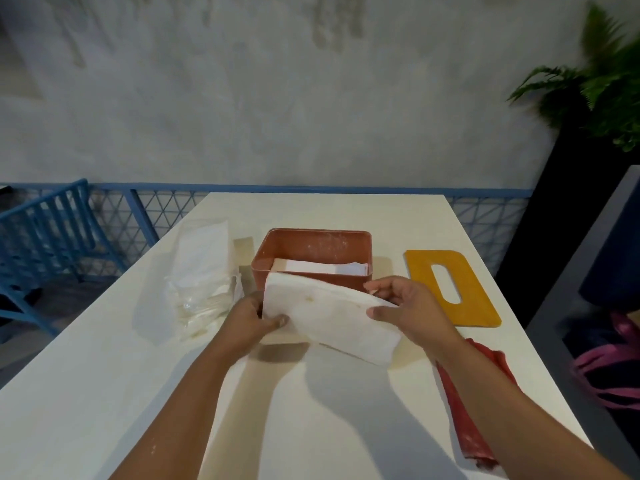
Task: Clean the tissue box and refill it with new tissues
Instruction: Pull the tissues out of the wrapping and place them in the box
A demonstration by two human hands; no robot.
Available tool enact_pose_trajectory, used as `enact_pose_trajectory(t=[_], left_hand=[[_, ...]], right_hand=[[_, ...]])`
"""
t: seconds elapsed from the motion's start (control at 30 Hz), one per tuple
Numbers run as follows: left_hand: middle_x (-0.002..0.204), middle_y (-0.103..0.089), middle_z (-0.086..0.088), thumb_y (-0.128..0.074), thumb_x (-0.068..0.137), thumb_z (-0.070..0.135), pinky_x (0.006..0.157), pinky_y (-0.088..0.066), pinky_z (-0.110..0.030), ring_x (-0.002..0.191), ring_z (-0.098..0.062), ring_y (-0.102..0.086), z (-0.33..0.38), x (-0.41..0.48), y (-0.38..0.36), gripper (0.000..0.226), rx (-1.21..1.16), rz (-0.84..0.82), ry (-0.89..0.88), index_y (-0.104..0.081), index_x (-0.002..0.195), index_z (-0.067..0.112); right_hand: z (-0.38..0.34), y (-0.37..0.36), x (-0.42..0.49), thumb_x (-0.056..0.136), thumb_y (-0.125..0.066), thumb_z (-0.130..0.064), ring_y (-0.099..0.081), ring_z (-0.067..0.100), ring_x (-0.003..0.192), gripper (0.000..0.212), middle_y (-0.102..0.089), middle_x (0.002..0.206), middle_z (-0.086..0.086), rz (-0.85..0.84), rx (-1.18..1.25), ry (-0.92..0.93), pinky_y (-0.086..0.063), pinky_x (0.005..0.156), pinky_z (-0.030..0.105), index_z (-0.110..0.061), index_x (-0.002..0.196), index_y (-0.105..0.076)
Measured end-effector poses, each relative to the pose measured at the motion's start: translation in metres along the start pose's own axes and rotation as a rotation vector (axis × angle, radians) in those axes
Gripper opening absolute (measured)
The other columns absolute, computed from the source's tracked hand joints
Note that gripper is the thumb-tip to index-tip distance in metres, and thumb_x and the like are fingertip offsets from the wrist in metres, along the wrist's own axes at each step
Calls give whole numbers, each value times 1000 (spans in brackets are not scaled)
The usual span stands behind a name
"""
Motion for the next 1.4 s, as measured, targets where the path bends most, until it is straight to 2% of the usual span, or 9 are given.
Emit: enact_pose_trajectory(t=[0.1,0.23,0.53,0.63,0.8,0.93,1.0,1.17,1.4], left_hand=[[85,-65,4,-68,76,-6,66,-52,-21,79,-16,-61,45,-1,5,24,-101,39,-140,-63,84,17],[84,-61,1,-66,76,-6,46,-51,-22,72,-13,-60,92,-9,-4,27,-364,131,-261,-58,84,18],[103,-65,2,-82,60,17,74,-54,-26,97,-19,-62,40,-15,-47,54,-391,87,-87,-53,105,25],[108,-68,-1,-88,48,28,84,-55,-38,102,-23,-64,10,-17,-69,73,-307,-88,42,-57,114,20],[90,-71,8,-81,64,3,60,-51,-12,87,-13,-65,-3,-17,-71,38,-180,-167,106,-64,94,21],[92,-72,2,-85,43,30,74,-55,-32,89,-22,-65,-1,-6,-35,58,-93,-51,77,-66,96,17],[96,-70,-2,-85,43,33,76,-53,-33,91,-22,-64,5,-3,-16,60,-140,14,23,-66,99,18],[98,-67,-6,-66,75,-9,74,-48,-28,90,-22,-61,5,0,11,39,-356,124,-18,-62,104,16],[110,-65,-4,-63,76,9,80,-56,-44,106,-29,-61,-29,-12,-19,44,-291,-15,80,-53,116,26]], right_hand=[[-25,-14,4,73,-76,-1,-64,13,73,39,-65,79,-4,-186,-182,7,-53,69,25,-21,104,-65],[-47,-30,6,85,-65,-18,-66,19,90,19,-69,99,3,-109,-284,101,-55,84,41,-14,104,-63],[-15,-40,-9,85,-63,-5,-62,3,95,39,-64,102,-13,2,104,81,-52,76,19,-31,111,-51],[-9,-39,-8,88,-59,-4,-63,7,95,35,-66,99,-15,30,207,24,-54,78,23,-32,109,-55],[-17,-26,0,81,-66,-6,-62,22,100,31,-67,105,1,83,270,-1,-53,86,42,-27,103,-57],[-24,4,3,63,-75,3,-64,22,90,45,-67,95,4,156,403,43,-56,76,40,-19,99,-59],[-24,16,2,69,-71,12,-64,19,86,44,-65,93,3,164,378,66,-58,69,31,-20,97,-57],[0,14,-4,73,-62,21,-66,17,78,42,-70,87,4,121,277,-14,-55,71,25,-16,91,-59],[46,-14,-15,85,-53,4,-60,18,102,38,-64,108,0,77,-104,-149,-49,84,28,-19,116,-53]])
Point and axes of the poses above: each hand's wrist, its own x-axis towards the middle knuckle, its own y-axis out of the back of the hand, z = x × y, the point moved 8 cm from there along x, towards the middle knuckle
